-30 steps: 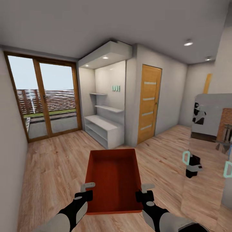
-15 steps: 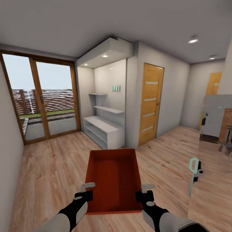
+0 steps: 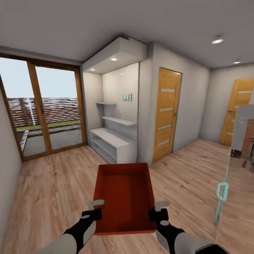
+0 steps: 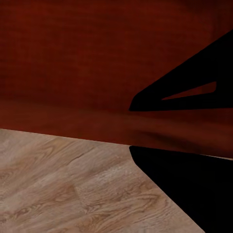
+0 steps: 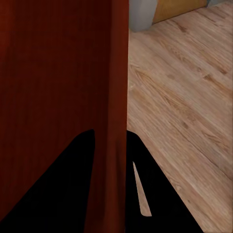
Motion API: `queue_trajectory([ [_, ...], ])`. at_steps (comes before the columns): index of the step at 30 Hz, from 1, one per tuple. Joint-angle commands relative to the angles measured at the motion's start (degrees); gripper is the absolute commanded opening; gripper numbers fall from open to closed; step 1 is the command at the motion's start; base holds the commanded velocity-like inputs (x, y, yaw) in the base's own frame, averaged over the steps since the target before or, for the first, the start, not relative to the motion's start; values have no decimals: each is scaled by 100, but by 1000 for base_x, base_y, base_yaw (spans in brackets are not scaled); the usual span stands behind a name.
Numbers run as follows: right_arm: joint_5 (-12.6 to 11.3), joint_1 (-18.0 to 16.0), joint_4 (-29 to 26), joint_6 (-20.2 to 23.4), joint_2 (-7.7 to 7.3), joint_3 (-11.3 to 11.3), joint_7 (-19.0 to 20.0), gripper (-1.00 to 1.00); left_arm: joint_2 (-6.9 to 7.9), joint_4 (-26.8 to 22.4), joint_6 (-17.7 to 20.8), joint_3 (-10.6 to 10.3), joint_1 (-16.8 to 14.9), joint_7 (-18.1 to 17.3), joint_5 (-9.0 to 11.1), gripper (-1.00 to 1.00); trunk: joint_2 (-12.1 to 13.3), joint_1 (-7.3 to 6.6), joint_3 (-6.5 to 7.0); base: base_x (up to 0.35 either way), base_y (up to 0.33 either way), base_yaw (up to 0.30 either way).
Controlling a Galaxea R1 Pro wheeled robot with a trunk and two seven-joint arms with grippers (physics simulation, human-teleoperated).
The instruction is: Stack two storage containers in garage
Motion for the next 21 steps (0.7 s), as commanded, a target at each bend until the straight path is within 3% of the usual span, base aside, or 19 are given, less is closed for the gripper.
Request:
queue_trajectory([
  [1,44,-52,-34,3,-10,-385,12,-100,176,4,5,-266,5,-453,90,-100,-7,4,-10,326,0,-72],
  [21,42,-55,-34,3,-10,-385,14,-100,176,5,5,-262,5,-453,90,-100,-7,4,-10,326,0,-254],
])
